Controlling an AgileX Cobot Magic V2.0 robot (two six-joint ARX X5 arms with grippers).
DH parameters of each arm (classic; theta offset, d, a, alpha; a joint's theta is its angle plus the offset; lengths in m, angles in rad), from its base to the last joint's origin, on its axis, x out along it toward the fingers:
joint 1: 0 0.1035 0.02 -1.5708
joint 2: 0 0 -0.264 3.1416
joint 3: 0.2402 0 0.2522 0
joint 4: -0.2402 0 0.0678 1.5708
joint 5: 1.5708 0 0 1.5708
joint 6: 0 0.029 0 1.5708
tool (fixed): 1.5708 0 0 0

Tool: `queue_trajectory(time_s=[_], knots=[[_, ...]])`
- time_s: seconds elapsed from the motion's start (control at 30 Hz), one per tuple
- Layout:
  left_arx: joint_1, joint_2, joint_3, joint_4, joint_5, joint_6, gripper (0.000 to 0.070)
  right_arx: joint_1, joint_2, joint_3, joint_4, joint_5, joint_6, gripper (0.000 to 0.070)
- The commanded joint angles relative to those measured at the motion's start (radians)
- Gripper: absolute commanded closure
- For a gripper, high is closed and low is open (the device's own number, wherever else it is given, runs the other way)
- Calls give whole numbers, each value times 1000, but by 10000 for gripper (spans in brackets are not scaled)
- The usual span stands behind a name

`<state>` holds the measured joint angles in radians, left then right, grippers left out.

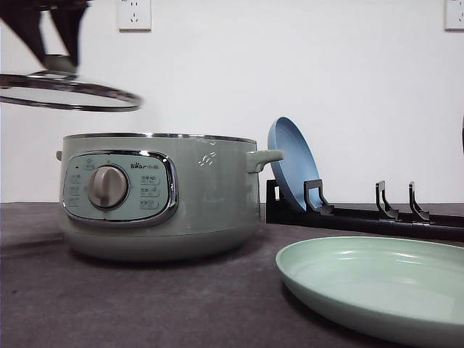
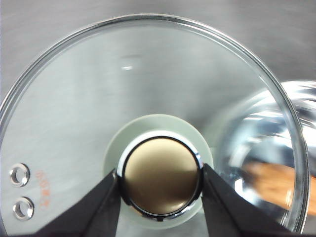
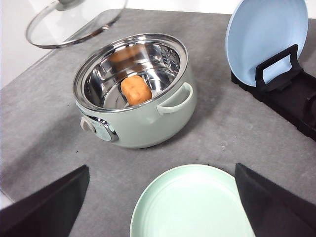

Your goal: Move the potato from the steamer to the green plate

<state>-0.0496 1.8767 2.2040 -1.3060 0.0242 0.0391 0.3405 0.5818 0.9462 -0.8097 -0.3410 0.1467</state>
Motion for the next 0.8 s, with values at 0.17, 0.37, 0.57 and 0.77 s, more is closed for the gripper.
queue_trajectory(time_s=[0.17,0.37,0.57,0.77], knots=[[78,-5,43,17,0,-3,691,12,96,12,28,-62,3,104],[103,-5,43,12,0,-2,691,63,270,76,68,-82,3,104],[104,-5,43,11,0,-3,691,136,536,252,68,-82,-47,104],[104,-5,43,-3,1,-3,691,204,847,504,27,-82,-114,104]])
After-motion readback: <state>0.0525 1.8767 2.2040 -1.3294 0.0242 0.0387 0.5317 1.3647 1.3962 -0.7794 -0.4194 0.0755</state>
